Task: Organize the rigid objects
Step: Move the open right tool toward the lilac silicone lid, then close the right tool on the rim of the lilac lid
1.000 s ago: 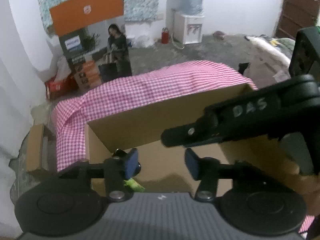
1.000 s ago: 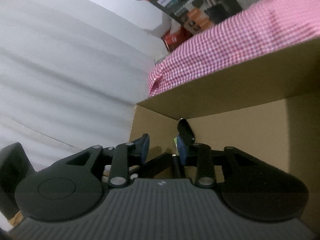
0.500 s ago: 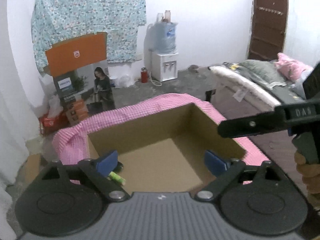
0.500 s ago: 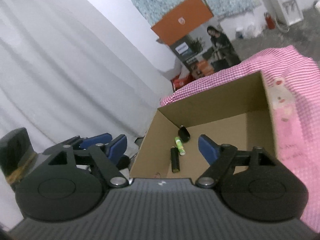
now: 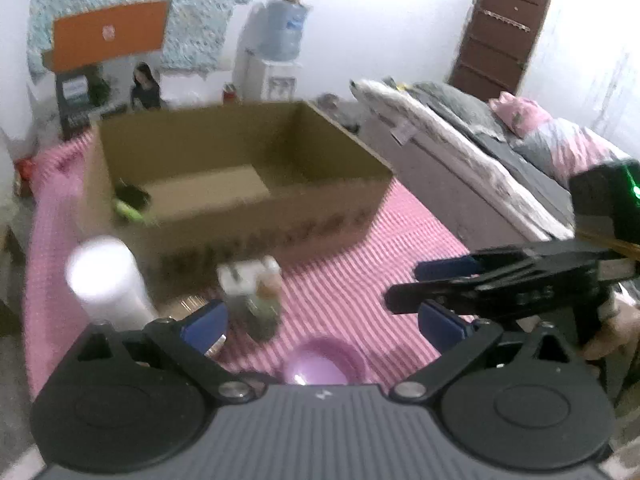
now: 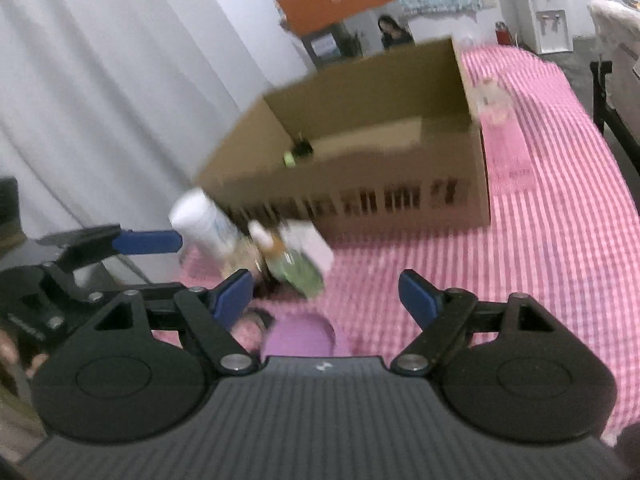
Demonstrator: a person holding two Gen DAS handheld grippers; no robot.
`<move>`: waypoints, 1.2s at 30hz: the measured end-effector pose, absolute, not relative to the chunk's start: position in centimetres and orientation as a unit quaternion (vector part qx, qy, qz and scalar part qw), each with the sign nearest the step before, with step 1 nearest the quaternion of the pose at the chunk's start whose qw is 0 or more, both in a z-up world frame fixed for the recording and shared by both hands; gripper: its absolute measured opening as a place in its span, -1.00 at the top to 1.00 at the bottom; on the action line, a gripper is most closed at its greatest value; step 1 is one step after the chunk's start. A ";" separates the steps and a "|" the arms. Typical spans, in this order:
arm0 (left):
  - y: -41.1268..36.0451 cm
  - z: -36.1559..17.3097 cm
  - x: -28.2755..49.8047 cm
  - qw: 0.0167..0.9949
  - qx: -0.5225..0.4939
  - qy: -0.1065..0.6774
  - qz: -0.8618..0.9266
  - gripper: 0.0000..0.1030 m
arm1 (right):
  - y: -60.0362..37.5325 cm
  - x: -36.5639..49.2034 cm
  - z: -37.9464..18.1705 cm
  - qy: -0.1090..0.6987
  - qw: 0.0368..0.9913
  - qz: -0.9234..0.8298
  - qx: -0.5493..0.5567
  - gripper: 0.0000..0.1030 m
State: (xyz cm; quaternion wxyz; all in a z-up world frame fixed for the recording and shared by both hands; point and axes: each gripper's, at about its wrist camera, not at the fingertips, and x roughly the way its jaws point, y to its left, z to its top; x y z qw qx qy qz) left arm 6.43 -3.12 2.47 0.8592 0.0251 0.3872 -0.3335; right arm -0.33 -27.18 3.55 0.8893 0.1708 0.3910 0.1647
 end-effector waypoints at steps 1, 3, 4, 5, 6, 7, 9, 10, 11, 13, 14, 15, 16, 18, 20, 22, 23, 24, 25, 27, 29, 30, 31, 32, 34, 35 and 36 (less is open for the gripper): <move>-3.4 1.8 6.1 0.855 0.026 0.393 -0.339 -0.99 | -26.9 -0.4 2.9 0.400 0.887 0.162 0.163 -0.54; -4.1 0.4 5.5 0.853 0.035 0.398 -0.335 -1.00 | -26.6 0.0 2.0 0.414 0.882 0.163 0.156 -0.35; -4.3 -0.2 5.1 0.855 0.045 0.397 -0.330 -1.00 | -26.6 0.2 1.4 0.423 0.877 0.165 0.156 -0.32; -4.7 -0.8 4.9 0.856 0.058 0.397 -0.325 -1.00 | -26.4 0.6 1.0 0.430 0.873 0.168 0.158 -0.26; -5.2 -1.3 4.7 0.856 0.074 0.398 -0.321 -1.00 | -26.4 0.5 0.6 0.436 0.868 0.172 0.161 -0.12; -5.7 -1.8 4.5 0.856 0.093 0.396 -0.319 -1.00 | -26.2 0.7 0.1 0.444 0.864 0.175 0.161 -0.05; -6.5 -2.6 3.9 0.856 0.128 0.387 -0.319 -1.00 | -26.1 1.2 -0.5 0.455 0.857 0.178 0.163 0.05; -6.8 -3.0 3.8 0.854 0.142 0.386 -0.318 -1.00 | -25.9 1.3 -0.7 0.458 0.855 0.181 0.163 0.08; -7.2 -3.3 3.7 0.852 0.153 0.387 -0.318 -0.99 | -25.5 1.5 -0.9 0.461 0.853 0.183 0.161 0.12; -7.7 -3.7 3.8 0.849 0.168 0.387 -0.318 -0.99 | -24.8 1.7 -1.2 0.466 0.851 0.188 0.152 0.17; -8.0 -3.8 3.6 0.847 0.176 0.388 -0.317 -0.98 | -24.4 1.7 -1.2 0.469 0.850 0.190 0.147 0.24; -8.2 -4.1 3.7 0.845 0.184 0.390 -0.315 -0.98 | -24.1 1.9 -1.3 0.473 0.848 0.191 0.141 0.29; -8.5 -4.4 3.7 0.844 0.189 0.391 -0.314 -0.94 | -23.7 2.0 -1.4 0.477 0.847 0.192 0.135 0.29; -8.7 -4.8 3.7 0.842 0.197 0.395 -0.312 -0.92 | -23.1 2.2 -1.7 0.482 0.846 0.194 0.121 0.43; -9.0 -5.3 3.8 0.839 0.204 0.401 -0.305 -0.79 | -22.8 2.4 -1.9 0.488 0.844 0.193 0.111 0.51; -9.2 -5.6 4.0 0.836 0.206 0.411 -0.299 -0.68 | -22.7 2.4 -2.1 0.491 0.843 0.193 0.107 0.56; -9.2 -5.7 4.0 0.837 0.208 0.411 -0.297 -0.67 | -22.7 2.5 -2.2 0.493 0.842 0.193 0.106 0.59; -9.3 -5.6 4.1 0.838 0.212 0.408 -0.295 -0.67 | -22.7 2.6 -2.3 0.492 0.842 0.194 0.106 0.61; -9.4 -5.6 4.1 0.837 0.215 0.407 -0.294 -0.64 | -22.7 2.6 -2.3 0.491 0.842 0.194 0.105 0.61; -9.7 -5.6 4.3 0.837 0.218 0.406 -0.295 -0.56 | -22.8 2.7 -2.5 0.490 0.843 0.194 0.105 0.63; -10.1 -5.5 4.5 0.835 0.216 0.407 -0.301 -0.48 | -23.1 2.6 -2.4 0.488 0.845 0.192 0.106 0.64; -10.4 -5.6 4.7 0.834 0.215 0.409 -0.303 -0.47 | -23.2 2.7 -2.4 0.487 0.846 0.190 0.106 0.64; -10.6 -5.6 4.8 0.832 0.215 0.410 -0.305 -0.47 | -23.3 2.6 -2.3 0.485 0.848 0.186 0.107 0.64; -10.8 -5.6 4.8 0.832 0.216 0.410 -0.307 -0.47 | -23.5 2.4 -2.2 0.483 0.849 0.184 0.108 0.64; -11.4 -5.7 4.9 0.831 0.220 0.406 -0.311 -0.47 | -23.7 2.3 -2.2 0.481 0.851 0.178 0.110 0.64; -11.8 -5.7 5.0 0.830 0.221 0.404 -0.314 -0.47 | -23.8 2.2 -2.1 0.480 0.852 0.175 0.112 0.64; -12.1 -5.7 5.0 0.830 0.221 0.403 -0.315 -0.47 | -24.0 2.1 -2.1 0.479 0.853 0.172 0.114 0.64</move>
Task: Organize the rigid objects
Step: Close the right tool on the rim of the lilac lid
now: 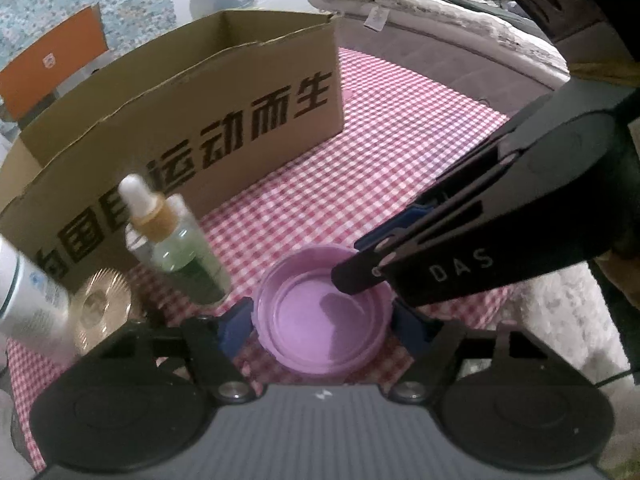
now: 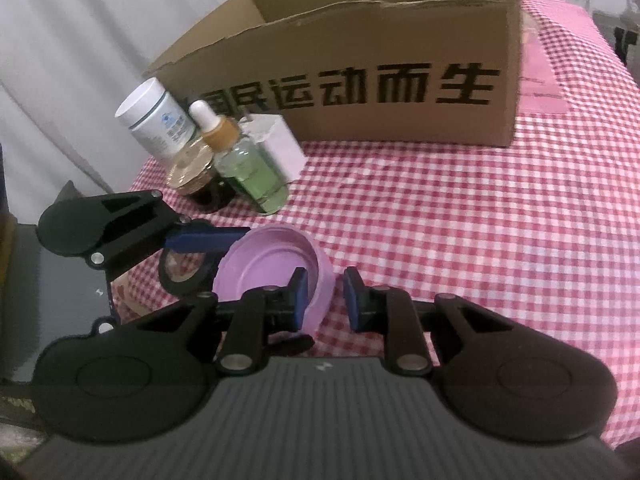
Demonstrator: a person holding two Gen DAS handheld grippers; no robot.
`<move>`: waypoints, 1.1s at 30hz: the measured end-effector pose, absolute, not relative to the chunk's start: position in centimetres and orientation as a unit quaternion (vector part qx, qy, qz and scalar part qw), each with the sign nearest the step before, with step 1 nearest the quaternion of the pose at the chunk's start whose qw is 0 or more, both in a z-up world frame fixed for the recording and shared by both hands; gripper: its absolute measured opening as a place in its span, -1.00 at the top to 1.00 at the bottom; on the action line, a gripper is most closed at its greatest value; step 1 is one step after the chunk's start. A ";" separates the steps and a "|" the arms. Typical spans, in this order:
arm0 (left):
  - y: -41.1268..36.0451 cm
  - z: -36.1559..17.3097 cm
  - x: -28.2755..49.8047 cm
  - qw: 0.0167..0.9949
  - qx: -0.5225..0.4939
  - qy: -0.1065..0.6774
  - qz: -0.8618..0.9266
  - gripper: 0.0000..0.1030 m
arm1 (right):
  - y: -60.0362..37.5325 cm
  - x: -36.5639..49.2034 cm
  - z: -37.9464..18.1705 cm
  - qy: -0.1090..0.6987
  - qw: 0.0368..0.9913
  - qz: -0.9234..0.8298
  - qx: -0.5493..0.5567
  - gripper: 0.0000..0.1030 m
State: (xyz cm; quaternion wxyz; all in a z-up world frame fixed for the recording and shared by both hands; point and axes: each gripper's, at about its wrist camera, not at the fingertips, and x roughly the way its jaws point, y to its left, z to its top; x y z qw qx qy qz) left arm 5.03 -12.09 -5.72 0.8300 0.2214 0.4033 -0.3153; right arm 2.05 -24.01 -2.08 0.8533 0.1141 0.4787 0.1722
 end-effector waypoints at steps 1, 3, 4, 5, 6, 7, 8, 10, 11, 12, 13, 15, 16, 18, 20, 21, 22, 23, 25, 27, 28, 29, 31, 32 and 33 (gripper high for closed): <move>-12.4 -5.7 5.1 0.829 0.221 0.402 -0.319 -0.47 | -24.2 1.9 -2.1 0.477 0.855 0.168 0.116 0.64; -13.1 -5.7 5.2 0.829 0.220 0.400 -0.322 -0.47 | -24.7 1.7 -2.0 0.475 0.857 0.159 0.120 0.64; -13.4 -5.7 5.2 0.829 0.219 0.399 -0.324 -0.47 | -24.9 1.5 -2.0 0.473 0.859 0.153 0.123 0.64; -13.7 -5.7 5.3 0.829 0.217 0.398 -0.327 -0.47 | -25.1 1.4 -1.9 0.472 0.860 0.148 0.125 0.64; -13.9 -5.7 5.3 0.829 0.215 0.398 -0.329 -0.47 | -25.6 1.3 -1.9 0.470 0.861 0.144 0.128 0.64; -14.2 -5.7 5.2 0.829 0.216 0.396 -0.331 -0.47 | -26.0 1.3 -2.0 0.468 0.862 0.140 0.131 0.64; -14.6 -5.7 5.3 0.829 0.217 0.394 -0.331 -0.47 | -26.4 1.2 -2.0 0.467 0.863 0.137 0.134 0.64; -15.1 -5.8 5.2 0.830 0.221 0.391 -0.332 -0.47 | -27.0 1.1 -2.0 0.464 0.864 0.134 0.141 0.64; -15.2 -5.8 5.1 0.830 0.223 0.390 -0.331 -0.47 | -27.3 1.1 -2.1 0.463 0.865 0.132 0.143 0.64; -15.4 -5.8 5.1 0.830 0.225 0.389 -0.331 -0.47 | -27.4 1.0 -2.2 0.462 0.865 0.131 0.145 0.64; -15.5 -5.9 5.1 0.830 0.226 0.389 -0.329 -0.47 | -27.7 1.0 -2.2 0.461 0.865 0.131 0.147 0.64; -15.5 -5.8 5.1 0.829 0.226 0.392 -0.328 -0.48 | -28.0 0.9 -2.3 0.459 0.865 0.132 0.153 0.63; -15.4 -5.8 5.1 0.829 0.223 0.395 -0.328 -0.48 | -28.2 0.8 -2.3 0.458 0.865 0.133 0.157 0.63; -15.3 -5.8 5.2 0.827 0.218 0.401 -0.327 -0.48 | -28.3 0.8 -2.4 0.457 0.864 0.134 0.162 0.62; -15.1 -5.9 5.3 0.827 0.215 0.405 -0.325 -0.49 | -28.3 0.8 -2.4 0.455 0.864 0.135 0.167 0.60; -15.1 -5.9 5.3 0.827 0.213 0.405 -0.325 -0.50 | -28.3 0.8 -2.4 0.454 0.865 0.135 0.168 0.60; -15.0 -5.9 5.3 0.827 0.212 0.406 -0.325 -0.51 | -28.3 0.7 -2.4 0.453 0.865 0.135 0.168 0.60; -15.0 -5.9 5.4 0.827 0.211 0.407 -0.325 -0.51 | -28.3 0.7 -2.4 0.452 0.866 0.135 0.168 0.60; -15.0 -6.0 5.5 0.828 0.210 0.406 -0.324 -0.51 | -28.1 0.6 -2.4 0.451 0.866 0.136 0.167 0.60; -15.0 -6.0 5.5 0.829 0.209 0.404 -0.326 -0.46 | -28.0 0.5 -2.4 0.451 0.866 0.136 0.166 0.60; -15.0 -6.0 5.4 0.829 0.209 0.404 -0.326 -0.45 | -28.0 0.5 -2.4 0.452 0.866 0.136 0.166 0.60; -15.1 -5.9 5.4 0.830 0.210 0.403 -0.325 -0.45 | -28.0 0.5 -2.3 0.453 0.865 0.137 0.166 0.60; -15.2 -5.9 5.2 0.830 0.215 0.400 -0.325 -0.45 | -27.9 0.4 -2.3 0.454 0.864 0.140 0.165 0.60; -15.2 -5.9 5.2 0.829 0.217 0.399 -0.326 -0.45 | -27.9 0.4 -2.3 0.454 0.864 0.141 0.165 0.60; -15.2 -5.9 5.1 0.828 0.219 0.399 -0.327 -0.45 | -27.9 0.4 -2.3 0.455 0.864 0.142 0.164 0.60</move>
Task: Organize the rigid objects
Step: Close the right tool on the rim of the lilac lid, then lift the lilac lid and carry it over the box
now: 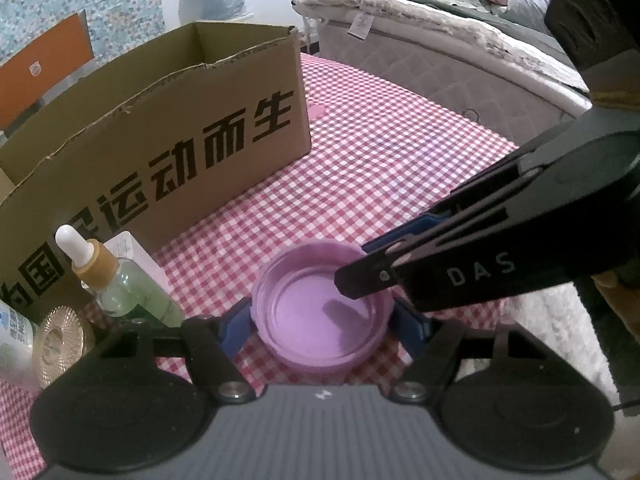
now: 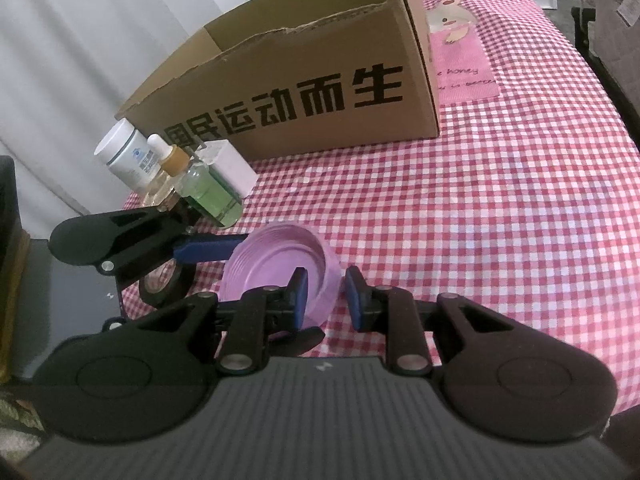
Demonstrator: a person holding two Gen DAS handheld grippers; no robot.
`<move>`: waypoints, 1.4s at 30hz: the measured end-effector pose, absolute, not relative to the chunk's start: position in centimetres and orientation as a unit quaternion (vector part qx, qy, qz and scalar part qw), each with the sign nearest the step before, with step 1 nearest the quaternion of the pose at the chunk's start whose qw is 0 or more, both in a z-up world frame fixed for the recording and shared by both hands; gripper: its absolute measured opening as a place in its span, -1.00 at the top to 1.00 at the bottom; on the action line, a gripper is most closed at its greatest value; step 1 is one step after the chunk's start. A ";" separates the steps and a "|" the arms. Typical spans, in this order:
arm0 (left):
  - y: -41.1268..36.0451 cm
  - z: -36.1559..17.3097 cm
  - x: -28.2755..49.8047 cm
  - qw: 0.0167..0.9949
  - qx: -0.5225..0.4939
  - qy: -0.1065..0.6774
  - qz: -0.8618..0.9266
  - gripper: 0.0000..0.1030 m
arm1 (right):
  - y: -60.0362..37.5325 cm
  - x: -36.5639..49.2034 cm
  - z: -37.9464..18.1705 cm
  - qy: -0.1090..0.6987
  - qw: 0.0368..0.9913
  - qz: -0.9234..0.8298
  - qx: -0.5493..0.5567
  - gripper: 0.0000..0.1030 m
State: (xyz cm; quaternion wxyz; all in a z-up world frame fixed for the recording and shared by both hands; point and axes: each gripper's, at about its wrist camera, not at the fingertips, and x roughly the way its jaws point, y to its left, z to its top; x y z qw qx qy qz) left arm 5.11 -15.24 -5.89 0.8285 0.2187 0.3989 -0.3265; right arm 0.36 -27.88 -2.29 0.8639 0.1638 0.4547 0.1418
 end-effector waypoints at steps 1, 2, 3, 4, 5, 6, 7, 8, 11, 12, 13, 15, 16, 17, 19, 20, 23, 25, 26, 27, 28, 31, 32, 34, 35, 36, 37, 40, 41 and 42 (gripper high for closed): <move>-15.3 -5.9 5.1 0.828 0.220 0.399 -0.326 -0.45 | -27.8 0.3 -2.3 0.454 0.864 0.142 0.163 0.60; -15.3 -5.9 5.1 0.828 0.220 0.400 -0.327 -0.45 | -27.9 0.4 -2.3 0.454 0.865 0.142 0.162 0.61; -15.3 -5.9 5.1 0.827 0.220 0.400 -0.327 -0.46 | -27.9 0.3 -2.3 0.454 0.865 0.142 0.162 0.61; -15.3 -5.9 5.1 0.827 0.221 0.400 -0.327 -0.46 | -27.9 0.3 -2.3 0.453 0.865 0.142 0.163 0.61; -15.3 -5.9 5.2 0.827 0.221 0.401 -0.327 -0.46 | -28.0 0.4 -2.3 0.453 0.865 0.142 0.165 0.61; -15.3 -5.9 5.2 0.826 0.221 0.402 -0.327 -0.46 | -28.0 0.4 -2.3 0.453 0.864 0.142 0.166 0.61; -15.3 -5.9 5.2 0.826 0.221 0.401 -0.327 -0.45 | -28.0 0.4 -2.3 0.453 0.864 0.142 0.167 0.61; -15.3 -5.8 5.2 0.827 0.222 0.400 -0.327 -0.45 | -28.0 0.4 -2.3 0.453 0.864 0.142 0.168 0.61; -15.3 -5.9 5.0 0.828 0.226 0.396 -0.325 -0.45 | -27.9 0.3 -2.3 0.453 0.864 0.141 0.169 0.63; -15.3 -5.9 4.9 0.829 0.227 0.395 -0.325 -0.45 | -27.9 0.2 -2.3 0.453 0.864 0.141 0.169 0.62; -15.4 -5.9 4.8 0.829 0.228 0.394 -0.324 -0.45 | -27.9 0.2 -2.3 0.452 0.864 0.141 0.171 0.62; -15.3 -5.8 4.7 0.830 0.229 0.392 -0.324 -0.45 | -28.0 0.1 -2.3 0.451 0.864 0.140 0.174 0.62; -15.3 -5.7 4.7 0.831 0.229 0.391 -0.323 -0.45 | -28.0 0.1 -2.2 0.450 0.864 0.141 0.175 0.62; -15.3 -5.6 4.6 0.831 0.230 0.390 -0.323 -0.45 | -28.0 0.0 -2.2 0.449 0.865 0.141 0.175 0.62; -15.3 -5.4 4.5 0.833 0.230 0.387 -0.322 -0.45 | -28.0 0.0 -2.0 0.446 0.866 0.140 0.175 0.62; -15.3 -5.3 4.4 0.833 0.231 0.386 -0.322 -0.45 | -28.0 -0.1 -2.0 0.445 0.867 0.140 0.175 0.62; -15.3 -5.1 4.3 0.835 0.231 0.382 -0.320 -0.45 | -27.9 -0.2 -1.8 0.442 0.868 0.140 0.176 0.62; -15.2 -4.9 4.2 0.837 0.230 0.380 -0.321 -0.45 | -27.9 -0.3 -1.7 0.440 0.869 0.140 0.177 0.61; -15.2 -4.8 4.1 0.837 0.229 0.379 -0.321 -0.45 | -27.9 -0.3 -1.6 0.440 0.869 0.140 0.178 0.60; -15.1 -4.7 4.1 0.838 0.229 0.377 -0.322 -0.45 | -27.9 -0.4 -1.6 0.440 0.869 0.139 0.179 0.60; -15.1 -4.6 4.0 0.838 0.228 0.376 -0.322 -0.45 | -27.9 -0.4 -1.6 0.440 0.869 0.139 0.180 0.60; -15.1 -4.4 3.8 0.840 0.231 0.371 -0.323 -0.45 | -27.8 -0.5 -1.6 0.441 0.868 0.138 0.182 0.60; -15.1 -4.4 3.7 0.840 0.232 0.369 -0.323 -0.45 | -27.8 -0.5 -1.6 0.440 0.869 0.139 0.182 0.60; -15.0 -4.4 3.7 0.840 0.232 0.368 -0.323 -0.45 | -27.7 -0.6 -1.5 0.439 0.869 0.138 0.182 0.60; -15.0 -4.4 3.7 0.840 0.231 0.368 -0.323 -0.45 | -27.7 -0.7 -1.5 0.438 0.869 0.138 0.182 0.60; -15.0 -4.4 3.7 0.841 0.231 0.368 -0.323 -0.45 | -27.7 -0.7 -1.4 0.438 0.870 0.138 0.181 0.60; -14.9 -4.4 3.6 0.841 0.230 0.367 -0.323 -0.45 | -27.7 -0.7 -1.4 0.438 0.870 0.138 0.181 0.60; -14.7 -4.0 3.4 0.844 0.230 0.360 -0.323 -0.45 | -27.6 -0.9 -1.1 0.435 0.871 0.138 0.180 0.60; -14.6 -3.9 3.3 0.845 0.230 0.358 -0.323 -0.45 | -27.6 -0.9 -1.0 0.434 0.872 0.138 0.180 0.60; -14.5 -3.7 3.3 0.847 0.230 0.356 -0.323 -0.45 | -27.6 -1.0 -0.8 0.432 0.873 0.138 0.179 0.60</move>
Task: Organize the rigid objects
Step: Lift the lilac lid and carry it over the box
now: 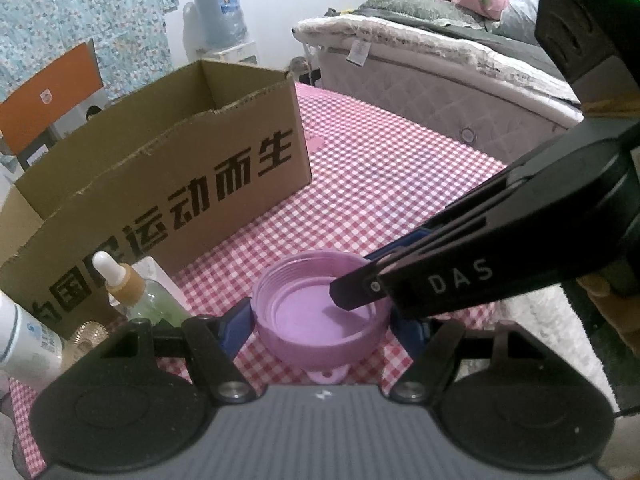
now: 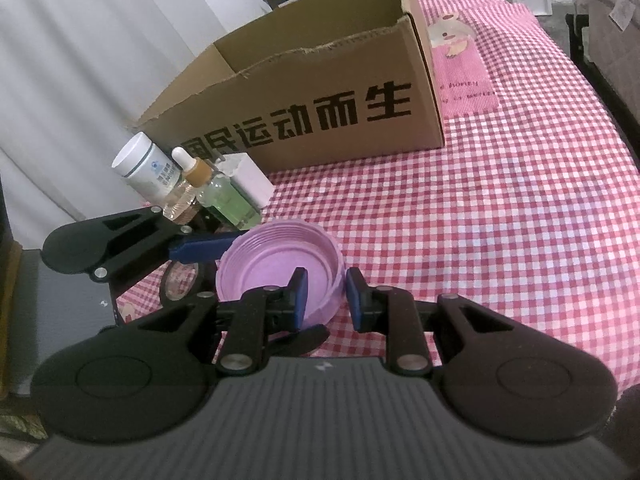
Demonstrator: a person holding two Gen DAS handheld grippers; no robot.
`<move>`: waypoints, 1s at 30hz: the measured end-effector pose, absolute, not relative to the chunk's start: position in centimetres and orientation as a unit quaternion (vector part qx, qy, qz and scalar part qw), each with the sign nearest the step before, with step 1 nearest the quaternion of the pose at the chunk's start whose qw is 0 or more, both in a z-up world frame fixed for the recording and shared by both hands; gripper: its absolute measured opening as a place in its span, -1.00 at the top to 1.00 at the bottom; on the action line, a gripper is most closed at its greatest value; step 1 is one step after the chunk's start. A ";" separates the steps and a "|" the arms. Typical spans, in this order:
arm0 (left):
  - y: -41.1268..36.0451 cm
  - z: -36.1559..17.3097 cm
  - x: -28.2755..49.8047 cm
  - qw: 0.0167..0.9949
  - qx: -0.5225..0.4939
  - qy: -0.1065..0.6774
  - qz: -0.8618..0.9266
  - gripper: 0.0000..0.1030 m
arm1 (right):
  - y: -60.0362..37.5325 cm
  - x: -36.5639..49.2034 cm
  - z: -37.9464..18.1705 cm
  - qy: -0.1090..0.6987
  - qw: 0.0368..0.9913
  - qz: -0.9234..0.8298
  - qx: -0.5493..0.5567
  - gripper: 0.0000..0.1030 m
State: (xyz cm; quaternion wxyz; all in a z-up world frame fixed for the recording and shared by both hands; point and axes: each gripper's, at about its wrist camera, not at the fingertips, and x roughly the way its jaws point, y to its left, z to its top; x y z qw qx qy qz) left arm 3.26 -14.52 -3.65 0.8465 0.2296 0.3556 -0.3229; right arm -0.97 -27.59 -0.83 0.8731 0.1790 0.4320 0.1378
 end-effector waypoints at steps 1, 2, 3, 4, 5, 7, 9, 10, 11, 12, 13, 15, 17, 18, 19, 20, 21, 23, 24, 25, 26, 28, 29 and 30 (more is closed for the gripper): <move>-14.4 -3.3 3.2 0.849 0.228 0.352 -0.322 -0.45 | -27.5 -1.0 -0.6 0.429 0.875 0.138 0.178 0.60; -14.2 -3.1 3.1 0.851 0.226 0.348 -0.322 -0.45 | -27.5 -1.1 -0.3 0.427 0.876 0.138 0.177 0.60; -14.0 -2.6 3.0 0.854 0.225 0.343 -0.320 -0.45 | -27.4 -1.2 0.1 0.423 0.878 0.138 0.175 0.60; -13.9 -2.1 2.9 0.858 0.224 0.336 -0.318 -0.45 | -27.3 -1.3 0.6 0.417 0.881 0.139 0.172 0.60; -13.6 -1.5 2.8 0.862 0.224 0.328 -0.317 -0.45 | -27.2 -1.4 1.2 0.411 0.885 0.140 0.168 0.60; -13.1 0.0 2.6 0.871 0.224 0.307 -0.310 -0.45 | -26.9 -1.4 2.6 0.395 0.893 0.145 0.162 0.59; -12.6 1.6 2.6 0.881 0.225 0.286 -0.302 -0.45 | -26.5 -1.2 4.2 0.376 0.901 0.152 0.152 0.59; -12.3 2.4 2.7 0.886 0.224 0.275 -0.297 -0.45 | -26.3 -1.0 5.1 0.366 0.906 0.156 0.146 0.59; -12.0 3.2 2.9 0.891 0.225 0.266 -0.292 -0.45 | -26.1 -0.7 6.0 0.356 0.910 0.160 0.138 0.59; -11.7 4.1 3.2 0.895 0.225 0.257 -0.286 -0.45 | -25.9 -0.4 6.8 0.347 0.914 0.164 0.130 0.59; -11.5 4.8 3.5 0.898 0.225 0.250 -0.282 -0.45 | -25.6 0.1 7.6 0.339 0.917 0.169 0.122 0.59; -11.0 6.2 4.4 0.904 0.226 0.240 -0.272 -0.45 | -24.9 1.4 9.2 0.327 0.922 0.178 0.107 0.59; -10.5 7.4 5.6 0.908 0.229 0.235 -0.262 -0.45 | -24.2 2.9 10.5 0.318 0.925 0.189 0.089 0.59; -10.3 7.9 6.3 0.908 0.230 0.235 -0.258 -0.45 | -24.0 3.8 11.1 0.317 0.924 0.195 0.085 0.59; -10.0 8.4 7.2 0.909 0.230 0.237 -0.254 -0.45 | -23.7 4.8 11.6 0.318 0.923 0.200 0.081 0.59; -9.9 8.8 8.2 0.908 0.231 0.242 -0.251 -0.45 | -23.4 5.9 12.1 0.319 0.922 0.205 0.076 0.59; -9.7 9.1 9.2 0.907 0.232 0.249 -0.250 -0.45 | -23.2 7.0 12.5 0.322 0.920 0.211 0.072 0.59; -9.3 9.7 11.7 0.903 0.229 0.268 -0.246 -0.45 | -22.7 9.9 12.9 0.339 0.911 0.224 0.076 0.59; -9.2 9.8 12.8 0.900 0.227 0.280 -0.244 -0.45 | -22.5 11.4 13.0 0.349 0.905 0.231 0.080 0.59; -8.9 9.8 14.1 0.896 0.225 0.296 -0.243 -0.44 | -22.2 12.8 12.9 0.361 0.898 0.236 0.085 0.59; -8.8 9.6 15.6 0.891 0.219 0.314 -0.243 -0.44 | -22.0 14.3 12.7 0.374 0.891 0.241 0.091 0.59; -8.4 9.0 18.2 0.879 0.205 0.354 -0.244 -0.44 | -21.8 17.4 11.8 0.406 0.873 0.247 0.106 0.59; -8.2 8.5 19.3 0.873 0.198 0.374 -0.245 -0.44 | -21.6 18.5 11.4 0.420 0.865 0.248 0.112 0.59; -8.1 8.0 20.4 0.865 0.190 0.393 -0.246 -0.44 | -21.4 19.7 10.8 0.437 0.856 0.249 0.120 0.59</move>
